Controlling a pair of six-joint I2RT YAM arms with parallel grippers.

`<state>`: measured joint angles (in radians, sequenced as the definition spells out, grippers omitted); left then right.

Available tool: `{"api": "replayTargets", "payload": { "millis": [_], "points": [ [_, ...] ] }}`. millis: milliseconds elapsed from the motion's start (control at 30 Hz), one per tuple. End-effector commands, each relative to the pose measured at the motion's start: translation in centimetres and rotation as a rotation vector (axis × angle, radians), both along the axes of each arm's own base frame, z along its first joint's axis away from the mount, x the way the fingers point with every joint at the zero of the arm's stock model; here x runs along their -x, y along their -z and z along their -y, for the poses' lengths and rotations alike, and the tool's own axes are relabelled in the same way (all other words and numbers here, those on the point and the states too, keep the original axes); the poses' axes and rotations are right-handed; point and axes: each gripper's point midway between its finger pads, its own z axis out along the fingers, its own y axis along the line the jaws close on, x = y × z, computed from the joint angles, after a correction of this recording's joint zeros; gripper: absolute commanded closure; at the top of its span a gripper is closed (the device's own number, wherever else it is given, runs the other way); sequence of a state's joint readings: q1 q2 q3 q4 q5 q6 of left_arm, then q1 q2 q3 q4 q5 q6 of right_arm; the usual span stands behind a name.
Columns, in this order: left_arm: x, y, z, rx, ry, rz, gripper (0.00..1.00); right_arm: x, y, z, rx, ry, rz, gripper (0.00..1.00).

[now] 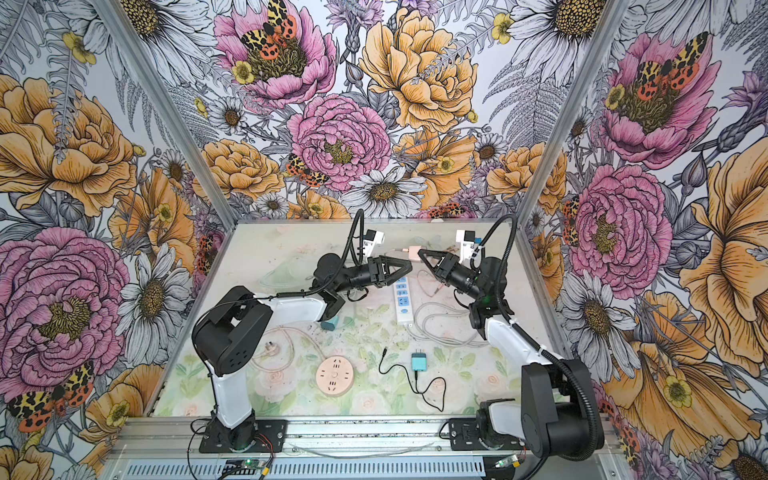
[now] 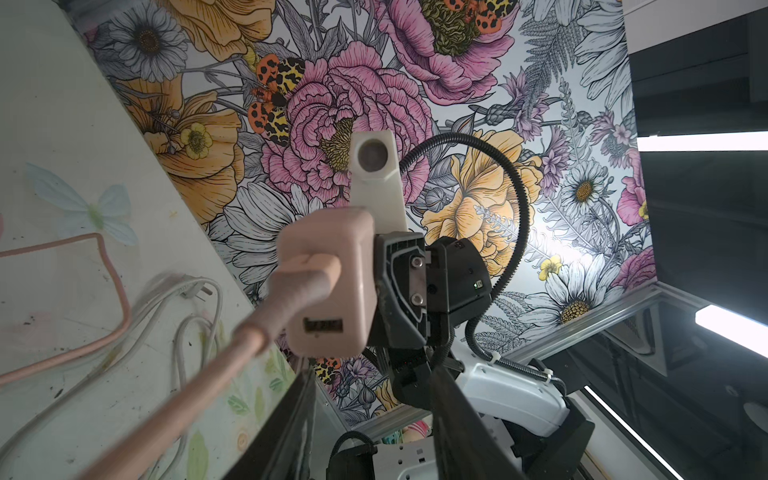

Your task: Insert the plug

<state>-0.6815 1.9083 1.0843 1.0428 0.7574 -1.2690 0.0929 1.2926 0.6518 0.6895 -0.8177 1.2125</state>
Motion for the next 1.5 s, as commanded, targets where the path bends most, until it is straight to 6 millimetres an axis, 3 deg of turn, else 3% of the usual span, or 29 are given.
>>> {"api": "replayTargets", "payload": {
  "millis": [0,767,1467],
  "points": [
    [0.4,-0.8,-0.1,-0.023,-0.008,0.057,0.53,0.9,-2.6,-0.5,-0.006,-0.028,0.074,0.95],
    [-1.1,-2.1,-0.7,0.046,-0.041,0.081,0.55,2.3,-1.8,-1.5,-0.014,-0.095,0.031,0.97],
    [-0.9,-2.7,-0.8,0.089,-0.035,0.107,0.63,3.0,-0.8,-2.5,-0.021,-0.134,-0.008,0.98]
  ]
}}
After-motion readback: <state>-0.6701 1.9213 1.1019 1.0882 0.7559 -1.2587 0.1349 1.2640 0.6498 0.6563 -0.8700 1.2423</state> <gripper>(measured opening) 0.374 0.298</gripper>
